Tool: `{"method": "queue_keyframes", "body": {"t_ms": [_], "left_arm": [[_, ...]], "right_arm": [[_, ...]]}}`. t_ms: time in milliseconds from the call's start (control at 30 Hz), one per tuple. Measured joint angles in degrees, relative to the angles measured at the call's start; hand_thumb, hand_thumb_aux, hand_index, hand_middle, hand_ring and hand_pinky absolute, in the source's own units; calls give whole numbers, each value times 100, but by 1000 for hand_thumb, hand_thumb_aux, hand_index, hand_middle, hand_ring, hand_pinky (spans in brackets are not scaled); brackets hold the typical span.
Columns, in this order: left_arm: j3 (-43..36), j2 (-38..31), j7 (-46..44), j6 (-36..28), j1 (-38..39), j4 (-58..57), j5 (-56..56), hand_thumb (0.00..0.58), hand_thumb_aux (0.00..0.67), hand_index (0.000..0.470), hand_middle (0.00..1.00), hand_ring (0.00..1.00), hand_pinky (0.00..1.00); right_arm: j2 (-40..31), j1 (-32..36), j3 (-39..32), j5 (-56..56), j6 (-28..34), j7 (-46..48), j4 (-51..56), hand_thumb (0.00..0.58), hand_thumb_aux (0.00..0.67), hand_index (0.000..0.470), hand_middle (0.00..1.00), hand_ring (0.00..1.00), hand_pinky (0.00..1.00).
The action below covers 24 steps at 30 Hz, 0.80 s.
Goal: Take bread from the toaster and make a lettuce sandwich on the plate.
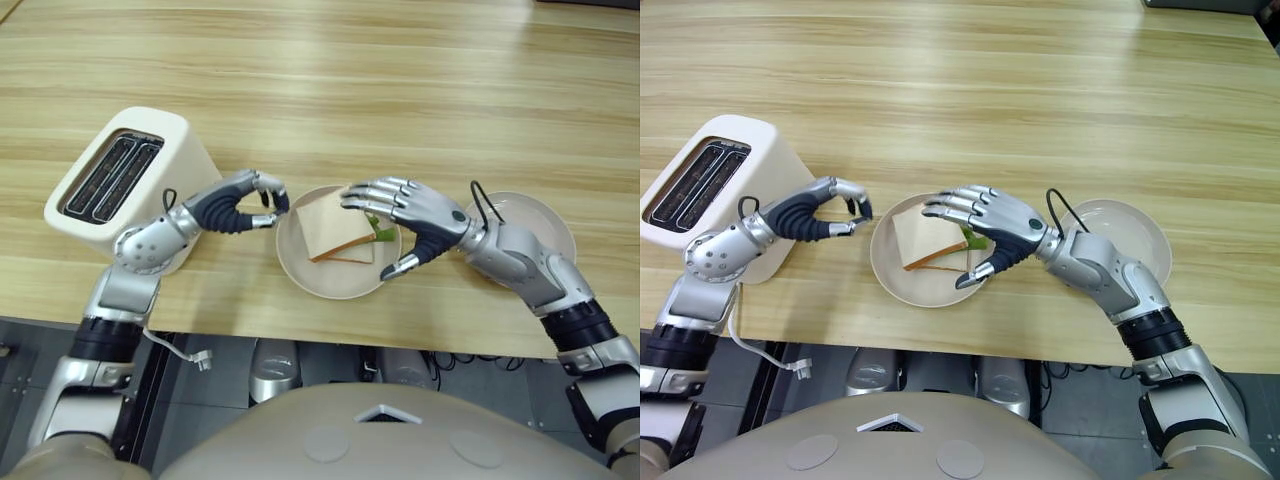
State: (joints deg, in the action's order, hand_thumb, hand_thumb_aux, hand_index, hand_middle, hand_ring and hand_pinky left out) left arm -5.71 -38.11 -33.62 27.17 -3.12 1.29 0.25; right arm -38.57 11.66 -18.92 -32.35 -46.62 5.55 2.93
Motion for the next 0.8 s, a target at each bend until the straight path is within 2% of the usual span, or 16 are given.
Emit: {"method": "queue_keyframes", "body": {"t_ms": [200,367,500,800], "left_arm": [[-25,-664,-944,-699,1274,1054,-759,580,670,460,1000,1000,1000],[-142,-1023,-1371,-1254,1943,1398,-671,580,670,460,1000,1000,1000],[-524,-1031,-1476,-1521,2012,1383,-232,580,670,460,1000,1000,1000],[-1398,-281,-1069,-1670,1545,692,1098,580,670,460,1000,1000,1000]], "right_arm": [[-260,-642,-70,298,-17,633,-327,580,670,460,1000,1000,1000],[-546,-1320,-259,444,-15,1197,-430,580,670,460,1000,1000,1000],[-542,-1544,-367,491,7,1467,-475,580,670,460,1000,1000,1000],[13,-1600,-494,-316,232,1294,-120,580,670,460,1000,1000,1000]]}}
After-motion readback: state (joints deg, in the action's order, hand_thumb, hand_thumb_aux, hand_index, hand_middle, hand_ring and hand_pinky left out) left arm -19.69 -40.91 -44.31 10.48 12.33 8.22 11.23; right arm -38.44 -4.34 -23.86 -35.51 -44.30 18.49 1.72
